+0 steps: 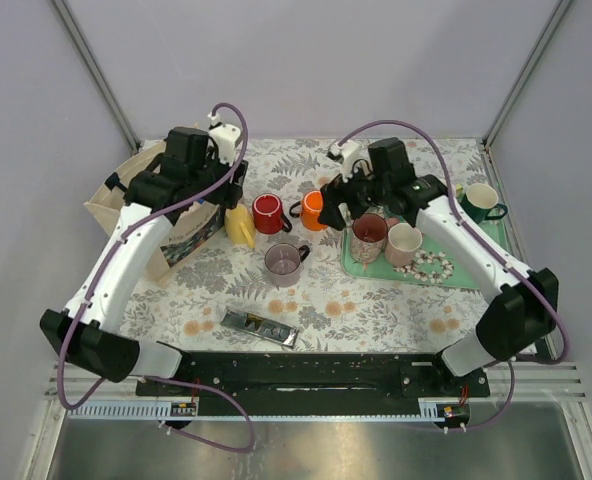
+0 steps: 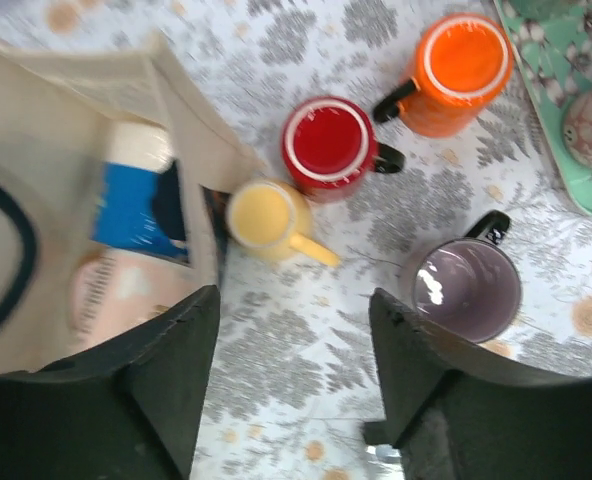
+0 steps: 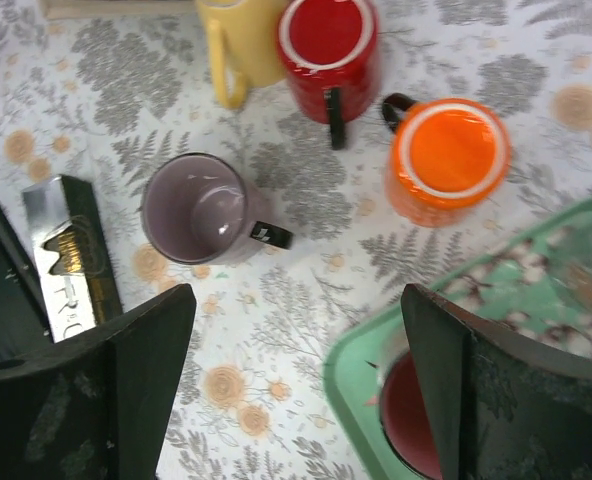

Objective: Turn the mug right side up
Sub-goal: Pick up the cup at the center of the board, then place the cup on the tray.

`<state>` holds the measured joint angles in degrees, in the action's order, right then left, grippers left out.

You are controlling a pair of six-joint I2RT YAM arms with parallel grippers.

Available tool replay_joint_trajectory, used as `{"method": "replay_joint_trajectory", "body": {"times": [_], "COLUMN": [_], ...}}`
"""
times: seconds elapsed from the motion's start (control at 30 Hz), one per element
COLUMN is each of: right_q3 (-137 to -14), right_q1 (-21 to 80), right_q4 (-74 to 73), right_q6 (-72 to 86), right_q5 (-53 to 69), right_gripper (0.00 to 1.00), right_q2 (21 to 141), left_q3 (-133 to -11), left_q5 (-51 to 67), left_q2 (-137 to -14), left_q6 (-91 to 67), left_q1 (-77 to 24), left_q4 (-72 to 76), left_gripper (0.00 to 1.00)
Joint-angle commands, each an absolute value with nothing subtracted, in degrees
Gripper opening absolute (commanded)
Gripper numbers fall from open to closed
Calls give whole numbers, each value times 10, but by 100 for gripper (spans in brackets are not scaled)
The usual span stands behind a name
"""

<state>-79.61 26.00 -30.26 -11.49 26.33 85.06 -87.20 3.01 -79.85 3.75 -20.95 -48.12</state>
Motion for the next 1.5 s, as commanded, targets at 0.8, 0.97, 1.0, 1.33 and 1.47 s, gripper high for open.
{"method": "replay_joint_trajectory", "body": {"times": [0.8,0.97,1.0,1.33,1.47], "right_q3": [-1152,-1170,-1163,-1158,-1186], "right_q1": [484,493,496,497,480], "right_q4": [-565,-572,-569,-577,-598], "right_q6": [-114,-107,-99,-183,-234], "right_q5": [251,232,222,223,269], "right_gripper": [81,77,75,7,0], "right_q2": [1246,1282,1287,1271,1222], "left_q3": [-715,-734,-737,-710,-728], "left_q5": [53,73,76,161,200], "left_q2": [-525,-538,-543,-553,-572], "left_q6": [-25,-38,-44,-12,17], "left_q1": [-35,-18,-12,0,0], "left_q4": [-442,-440,-440,-382,-369], "left_gripper": [86,86,86,86,86]}}
